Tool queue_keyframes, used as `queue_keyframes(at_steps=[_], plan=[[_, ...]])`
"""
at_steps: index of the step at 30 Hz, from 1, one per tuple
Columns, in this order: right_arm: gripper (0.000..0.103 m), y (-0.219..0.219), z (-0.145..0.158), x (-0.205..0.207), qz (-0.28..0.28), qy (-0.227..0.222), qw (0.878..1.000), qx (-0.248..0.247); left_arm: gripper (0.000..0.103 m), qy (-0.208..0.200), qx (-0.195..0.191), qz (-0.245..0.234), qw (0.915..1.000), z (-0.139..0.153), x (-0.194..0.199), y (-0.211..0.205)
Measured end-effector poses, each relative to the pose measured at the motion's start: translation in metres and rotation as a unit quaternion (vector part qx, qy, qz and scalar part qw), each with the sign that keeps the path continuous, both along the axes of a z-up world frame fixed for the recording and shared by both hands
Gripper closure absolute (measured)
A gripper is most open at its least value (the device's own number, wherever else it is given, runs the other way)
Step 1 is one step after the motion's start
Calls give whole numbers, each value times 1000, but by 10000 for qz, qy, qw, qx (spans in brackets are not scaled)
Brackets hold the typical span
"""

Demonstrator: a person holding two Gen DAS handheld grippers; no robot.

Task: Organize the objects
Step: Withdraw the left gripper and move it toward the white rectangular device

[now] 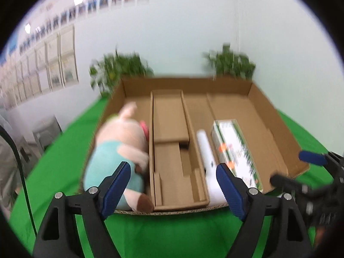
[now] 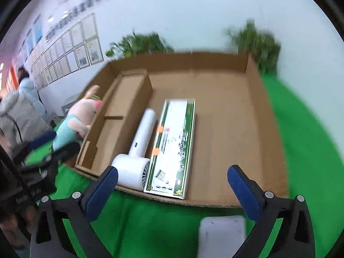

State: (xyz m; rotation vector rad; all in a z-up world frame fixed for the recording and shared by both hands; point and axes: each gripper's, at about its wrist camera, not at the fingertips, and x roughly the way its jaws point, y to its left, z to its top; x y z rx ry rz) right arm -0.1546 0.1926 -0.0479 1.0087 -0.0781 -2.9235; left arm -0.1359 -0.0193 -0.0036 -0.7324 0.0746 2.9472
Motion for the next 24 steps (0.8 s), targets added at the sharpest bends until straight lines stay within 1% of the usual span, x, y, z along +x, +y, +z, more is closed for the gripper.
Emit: queue_keyframes(at_steps=[1,2,4,6,8,10,12,17,20,24], plan=[[0,-4,2,9,47,56,10000,60,17,112,-74,20,9999,2,7,3],[0,-7,3,18,67,105,9999,99,16,194,-175,72,9996,2,13,6],[0,-9,5,37,-84,243,9994,225,16,148,-281,148,9994,-1,17,10],[0,-7,6,53,-329,374,9980,379,16,27,-210,136,9997,-4,22,10],[0,-1,9,63,-463,398,9977,289,16,-68,-118,151,9998,-4,27,7],[0,12,11,77,-608,340,9976,55,16,-62,-121,174,9998,-5,29,8],[0,19,10,84,-668,259,9974,-59,16,-52,-136,185,9997,-6,32,9],[0,19,6,98,-722,321,9969,53,16,-106,-167,183,9996,-7,36,15],[0,16,3,99,-714,314,9969,72,16,-45,-154,107,9998,-7,40,19],[0,14,-1,104,-685,286,9972,116,16,-80,-139,159,9997,-7,41,20]])
